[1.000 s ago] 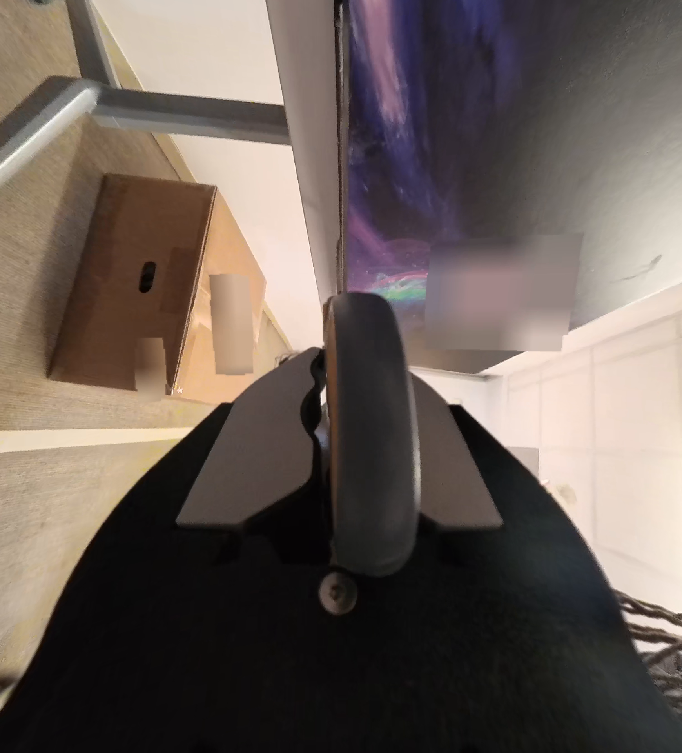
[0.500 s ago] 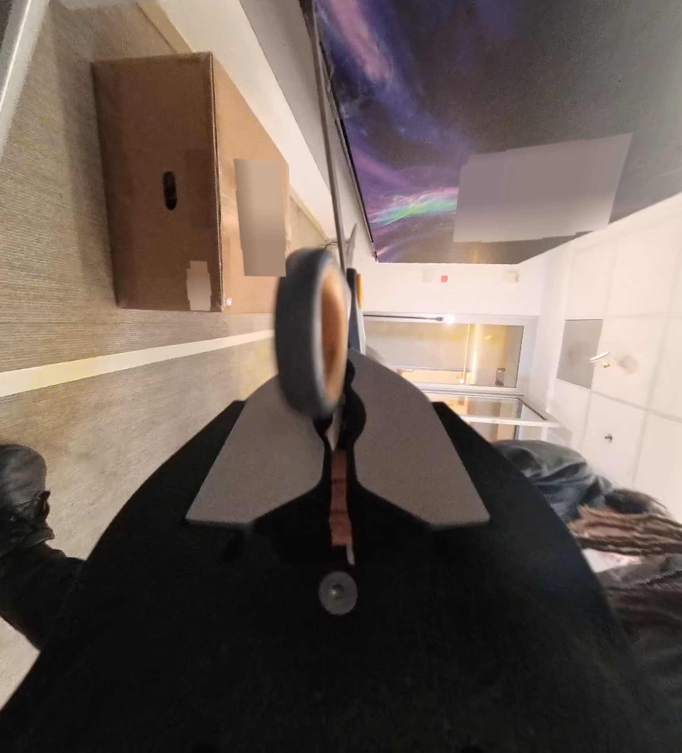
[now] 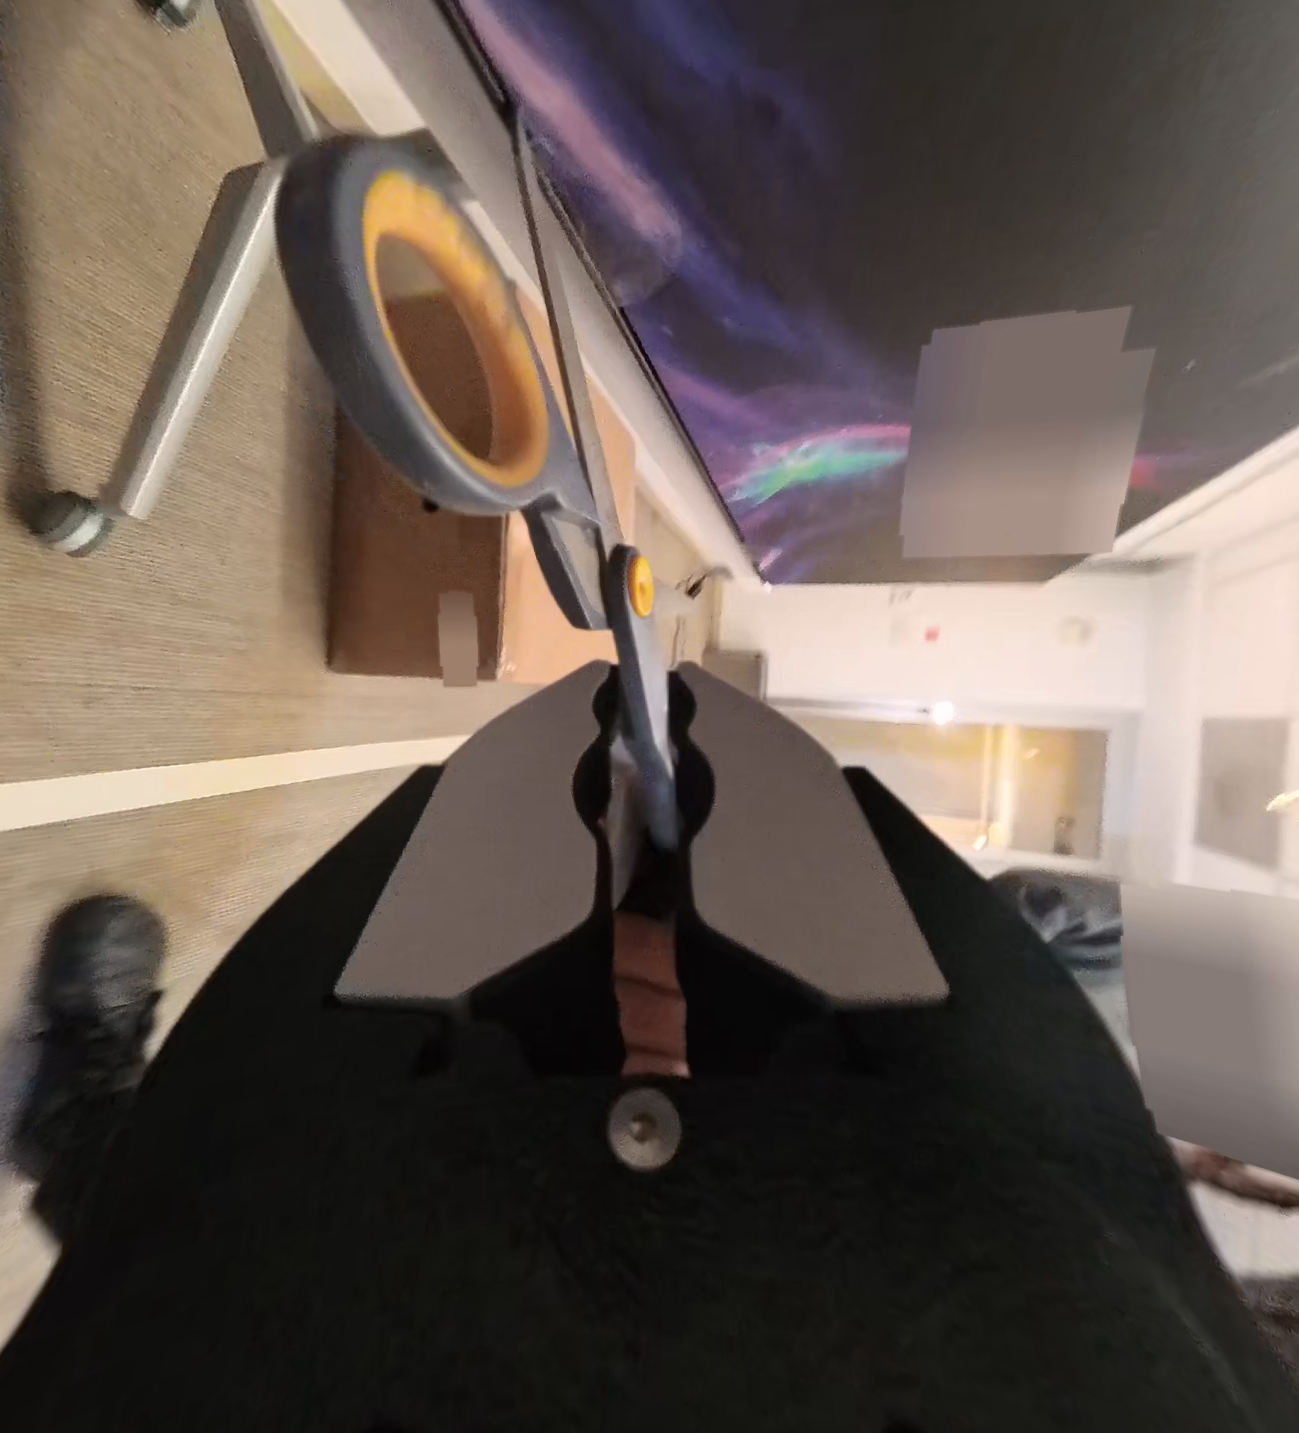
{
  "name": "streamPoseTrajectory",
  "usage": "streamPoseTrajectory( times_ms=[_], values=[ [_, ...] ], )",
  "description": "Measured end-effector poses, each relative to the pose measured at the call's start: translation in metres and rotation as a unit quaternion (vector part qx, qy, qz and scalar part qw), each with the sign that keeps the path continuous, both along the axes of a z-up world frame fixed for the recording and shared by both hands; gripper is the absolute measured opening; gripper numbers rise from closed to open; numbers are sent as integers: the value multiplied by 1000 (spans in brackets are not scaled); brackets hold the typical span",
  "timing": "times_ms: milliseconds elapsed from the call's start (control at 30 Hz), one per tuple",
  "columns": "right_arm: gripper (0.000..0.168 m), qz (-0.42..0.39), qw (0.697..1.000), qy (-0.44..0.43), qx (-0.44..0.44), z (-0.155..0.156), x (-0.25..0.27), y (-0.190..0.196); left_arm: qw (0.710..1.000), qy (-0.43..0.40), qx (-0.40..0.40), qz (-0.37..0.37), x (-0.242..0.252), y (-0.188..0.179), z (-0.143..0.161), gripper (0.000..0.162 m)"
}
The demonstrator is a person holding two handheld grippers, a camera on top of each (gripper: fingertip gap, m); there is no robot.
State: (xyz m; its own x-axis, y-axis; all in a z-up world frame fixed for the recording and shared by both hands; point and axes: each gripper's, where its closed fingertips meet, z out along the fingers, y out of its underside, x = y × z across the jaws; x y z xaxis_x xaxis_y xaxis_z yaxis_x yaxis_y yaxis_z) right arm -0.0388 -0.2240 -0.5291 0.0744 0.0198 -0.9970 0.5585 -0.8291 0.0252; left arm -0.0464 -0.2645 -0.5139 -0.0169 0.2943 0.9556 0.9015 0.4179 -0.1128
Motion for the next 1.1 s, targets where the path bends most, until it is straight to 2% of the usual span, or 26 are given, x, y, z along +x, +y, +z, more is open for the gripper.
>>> streamPoseTrajectory(
  times_ms=[33, 167, 200, 333, 400, 500, 633, 800, 933, 1000, 1100],
  values=[
    [0, 0, 1000, 0, -1, 0, 0, 0, 1000, -15, -2, 19, -1, 3, -3, 19],
    [0, -1, 1000, 1, 2, 1, 1, -1, 994, -41, -50, 86, -19, -1, -18, 43],
    [0, -1, 1000, 2, 4, 0, 1, -1, 991, -42, -62, 111, -23, -6, -17, 41],
    [0, -3, 1000, 2, 0, 0, 0, -1, 980, -61, -89, 167, -28, -12, -16, 8],
    [0, -5, 1000, 3, -2, 1, 0, 0, 979, -68, -72, 179, -30, -12, -18, 4],
    [0, -4, 1000, 1, 1, 2, -1, 1, 982, -75, -6, 173, -27, -8, -13, 9],
    [0, -5, 1000, -5, -10, -1, 0, 0, 981, -71, 31, 176, -16, 1, -10, 21],
    [0, -5, 1000, -3, -3, 0, 0, -1, 985, -60, 20, 163, -26, 10, -15, 31],
    [0, -5, 1000, -1, 5, 1, 1, -2, 987, -37, -29, 156, -32, 9, -21, 23],
    [0, -6, 1000, 0, 4, 1, 1, -3, 985, -40, -23, 169, -34, 6, -22, 17],
    [0, -7, 1000, 0, 2, 0, 2, -4, 983, -43, -8, 179, -35, 6, -23, 16]
  ],
)
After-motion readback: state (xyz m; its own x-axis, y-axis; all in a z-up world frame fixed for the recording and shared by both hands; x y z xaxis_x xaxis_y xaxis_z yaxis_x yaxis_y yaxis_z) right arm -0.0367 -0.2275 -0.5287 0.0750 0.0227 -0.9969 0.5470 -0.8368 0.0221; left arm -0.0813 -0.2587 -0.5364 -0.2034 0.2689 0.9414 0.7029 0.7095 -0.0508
